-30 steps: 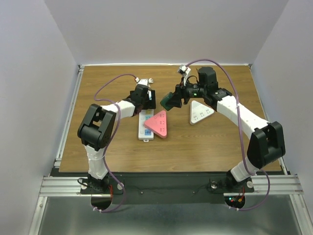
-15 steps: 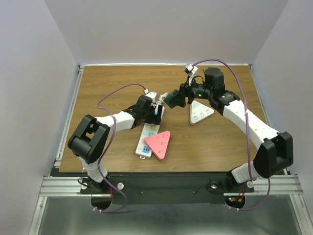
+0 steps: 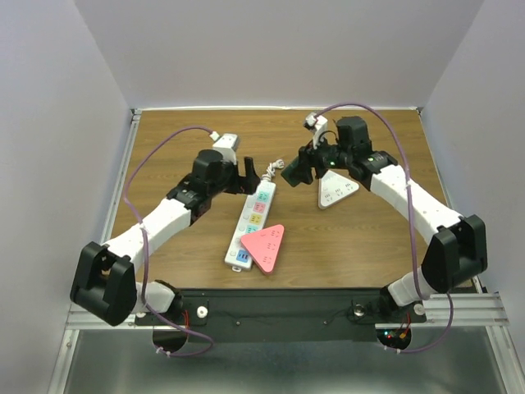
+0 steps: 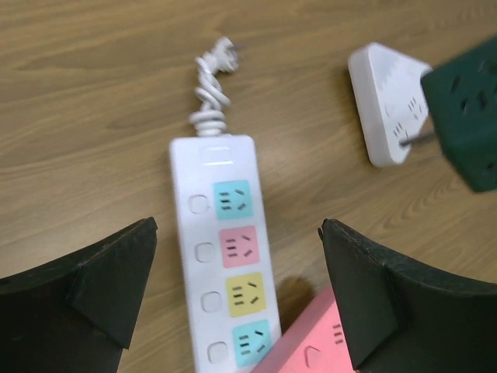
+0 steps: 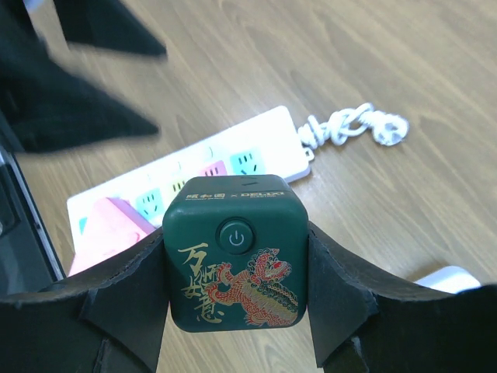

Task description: Insert the plug

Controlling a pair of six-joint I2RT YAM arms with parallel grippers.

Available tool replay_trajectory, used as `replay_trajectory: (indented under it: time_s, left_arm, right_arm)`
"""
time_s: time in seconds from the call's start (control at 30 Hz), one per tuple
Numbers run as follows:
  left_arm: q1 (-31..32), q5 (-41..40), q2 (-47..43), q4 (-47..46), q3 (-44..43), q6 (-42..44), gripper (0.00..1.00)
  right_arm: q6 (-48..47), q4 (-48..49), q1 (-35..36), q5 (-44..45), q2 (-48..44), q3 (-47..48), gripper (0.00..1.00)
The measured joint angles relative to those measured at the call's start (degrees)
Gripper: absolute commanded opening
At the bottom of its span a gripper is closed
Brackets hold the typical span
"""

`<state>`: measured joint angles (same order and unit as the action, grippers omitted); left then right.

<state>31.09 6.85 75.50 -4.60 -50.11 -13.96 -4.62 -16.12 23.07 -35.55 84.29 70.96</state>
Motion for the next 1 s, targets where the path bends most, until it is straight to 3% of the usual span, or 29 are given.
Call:
replay_trajectory:
  time_s: [0.27,0.7,1.0]
  left_arm:
    - [-12.5,3.3,-2.8,-0.6,7.1,-4.3,0.99]
    - [-15.0,10.4,-4.9,-0.8,8.3,-5.6,0.99]
    - [-15.3,12.4,-3.2,-1.2,8.3,-5.7,0.99]
  right_arm:
    - [-4.7,-4.0,7.7,3.6,7.1,1.4,0.0]
    - [-13.6,-5.4,17.2,7.7,15.5,5.4,0.03]
    - [-16.5,-5.4,19.0,10.8,20.9,7.8,0.02]
